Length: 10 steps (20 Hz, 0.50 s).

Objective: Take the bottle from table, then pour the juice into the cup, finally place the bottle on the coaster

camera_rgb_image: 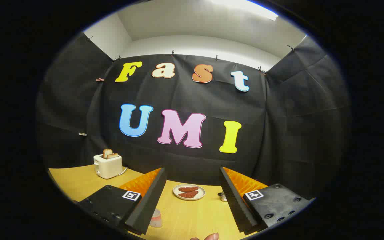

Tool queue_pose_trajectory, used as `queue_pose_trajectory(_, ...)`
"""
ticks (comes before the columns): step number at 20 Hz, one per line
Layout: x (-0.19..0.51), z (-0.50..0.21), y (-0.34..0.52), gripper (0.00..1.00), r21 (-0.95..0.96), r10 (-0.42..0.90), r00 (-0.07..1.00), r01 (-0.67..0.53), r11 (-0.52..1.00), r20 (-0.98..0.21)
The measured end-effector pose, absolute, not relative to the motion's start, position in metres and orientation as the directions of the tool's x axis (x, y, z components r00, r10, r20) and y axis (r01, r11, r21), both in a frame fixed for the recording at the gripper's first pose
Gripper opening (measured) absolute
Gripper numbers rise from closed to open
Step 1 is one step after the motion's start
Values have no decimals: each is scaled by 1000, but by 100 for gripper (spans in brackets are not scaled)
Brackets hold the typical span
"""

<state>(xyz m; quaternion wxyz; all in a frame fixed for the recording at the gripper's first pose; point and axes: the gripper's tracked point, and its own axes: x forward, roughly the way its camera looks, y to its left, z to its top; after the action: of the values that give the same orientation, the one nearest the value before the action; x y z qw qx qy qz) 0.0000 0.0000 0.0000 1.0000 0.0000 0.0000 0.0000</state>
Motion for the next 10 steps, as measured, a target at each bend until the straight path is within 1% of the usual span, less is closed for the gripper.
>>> queue_pose_trajectory(10, 1, -3, 29, 97, -21, 89, 996, -89, 996, -6)
